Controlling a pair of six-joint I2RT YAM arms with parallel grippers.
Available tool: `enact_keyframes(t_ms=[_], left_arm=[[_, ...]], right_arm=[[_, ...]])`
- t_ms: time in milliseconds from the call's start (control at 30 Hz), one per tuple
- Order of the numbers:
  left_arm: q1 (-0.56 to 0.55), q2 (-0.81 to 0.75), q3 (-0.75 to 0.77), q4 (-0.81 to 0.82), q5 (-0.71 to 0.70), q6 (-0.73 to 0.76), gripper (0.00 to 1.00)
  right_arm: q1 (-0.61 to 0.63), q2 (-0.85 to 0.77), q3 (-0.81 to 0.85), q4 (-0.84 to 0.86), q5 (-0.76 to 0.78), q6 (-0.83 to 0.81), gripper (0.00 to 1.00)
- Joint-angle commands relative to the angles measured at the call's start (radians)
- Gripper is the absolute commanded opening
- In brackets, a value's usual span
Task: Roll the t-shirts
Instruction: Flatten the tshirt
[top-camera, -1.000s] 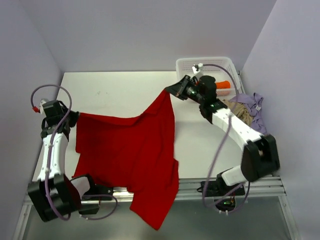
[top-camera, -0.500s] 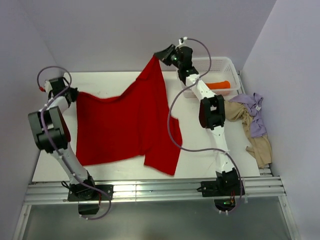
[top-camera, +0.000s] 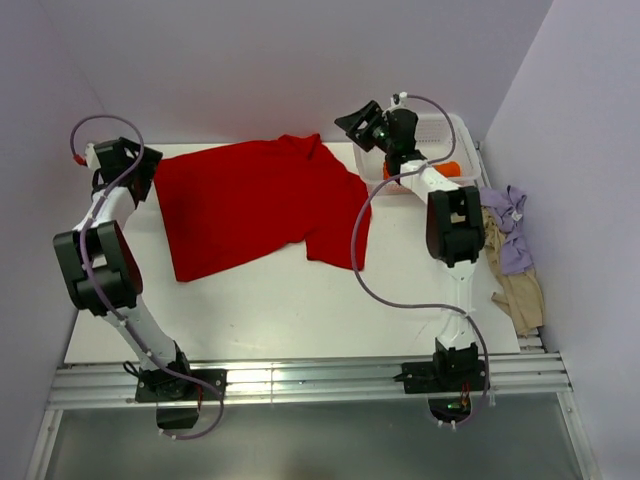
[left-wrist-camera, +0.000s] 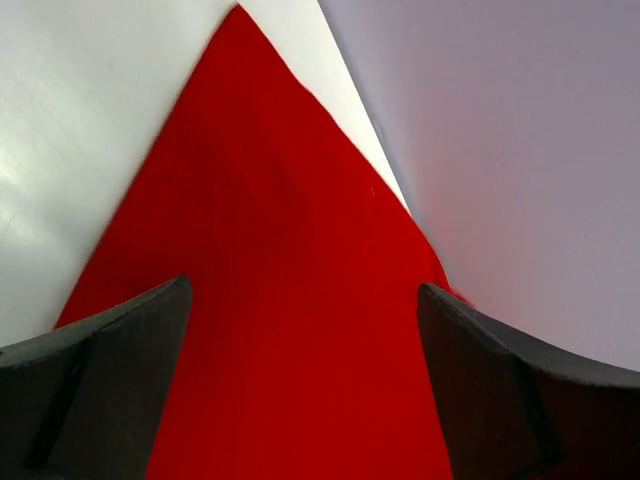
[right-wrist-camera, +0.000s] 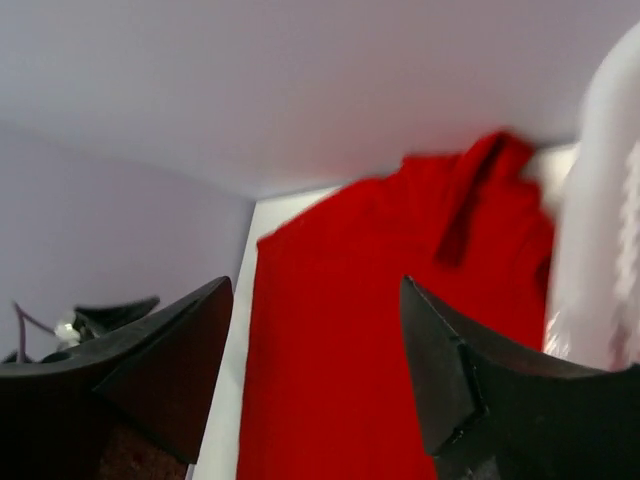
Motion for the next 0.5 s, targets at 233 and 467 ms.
enact_keyframes(t_ms=[233, 467], left_arm=[[-0.003, -0.453, -0.365, -0.125, 0.002, 0.109, 0.99], [0.015, -0.654, -0.652, -0.105, 0.079, 0.045, 0.94]], right_arm=[[0.039, -0.644, -0.616, -0.181, 0.11, -0.256, 0.56], [0.058, -0.787, -0.912, -0.275, 0.247, -0.224, 0.41]])
